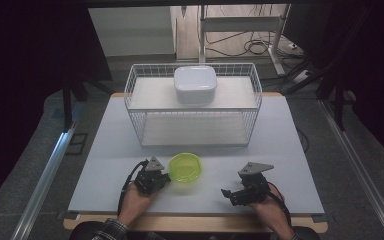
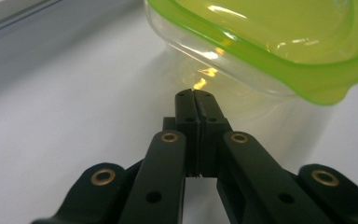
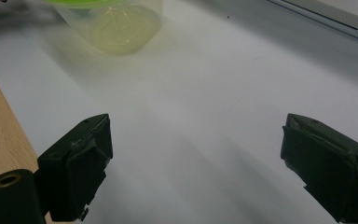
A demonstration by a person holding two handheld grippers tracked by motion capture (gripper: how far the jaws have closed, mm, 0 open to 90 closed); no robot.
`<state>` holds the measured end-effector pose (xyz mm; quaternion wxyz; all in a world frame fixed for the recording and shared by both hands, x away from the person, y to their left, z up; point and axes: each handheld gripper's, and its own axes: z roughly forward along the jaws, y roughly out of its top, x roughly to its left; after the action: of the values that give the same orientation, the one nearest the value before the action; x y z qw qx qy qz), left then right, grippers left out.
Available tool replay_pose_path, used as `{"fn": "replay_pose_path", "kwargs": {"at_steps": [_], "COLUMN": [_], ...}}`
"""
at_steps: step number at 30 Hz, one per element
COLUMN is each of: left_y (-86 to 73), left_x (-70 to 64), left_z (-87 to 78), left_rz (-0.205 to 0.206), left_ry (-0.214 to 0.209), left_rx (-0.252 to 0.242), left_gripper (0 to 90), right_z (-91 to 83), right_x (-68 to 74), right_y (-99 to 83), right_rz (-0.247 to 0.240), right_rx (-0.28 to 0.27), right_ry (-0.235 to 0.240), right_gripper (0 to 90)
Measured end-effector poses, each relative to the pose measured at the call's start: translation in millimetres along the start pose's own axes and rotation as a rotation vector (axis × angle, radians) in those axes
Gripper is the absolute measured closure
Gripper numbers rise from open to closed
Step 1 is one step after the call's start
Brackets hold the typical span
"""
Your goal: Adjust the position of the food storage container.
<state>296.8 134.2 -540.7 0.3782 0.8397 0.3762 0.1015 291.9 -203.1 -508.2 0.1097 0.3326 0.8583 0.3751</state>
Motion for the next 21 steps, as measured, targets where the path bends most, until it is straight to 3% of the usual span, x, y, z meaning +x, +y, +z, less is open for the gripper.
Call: {"fn": "replay_pose_path", "kwargs": {"at_steps": [6, 11, 15, 21], "left_y": [4.5, 5.6, 6.3, 0.9], "left_x": [-11.1, -13.5, -10.9, -15.0], "left_z": [6.1, 4.9, -5.0, -18.1], "left_rz": [0.019, 0.035, 0.024, 0.068], "left_ry": [-0.023, -0.014, -0.012, 0.020], "left_rx": [-0.005, 0.001, -0.024, -0.014], "left_gripper": [89.0, 85.5, 67.8, 40.6], "right_z": [0.6, 0.6, 0.1, -0.7], "right_x": [0.5, 0.2, -0.3, -1.4], "right_y": [-0.1, -0.3, -0.2, -0.5], "right_rz": [-0.002, -0.004, -0.001, 0.006], "right_rx": [0.003, 0.003, 0.001, -0.006], "right_ry": [0.001, 0.002, 0.004, 0.008], "right_gripper": [9.3, 9.3, 9.3, 9.3]}}
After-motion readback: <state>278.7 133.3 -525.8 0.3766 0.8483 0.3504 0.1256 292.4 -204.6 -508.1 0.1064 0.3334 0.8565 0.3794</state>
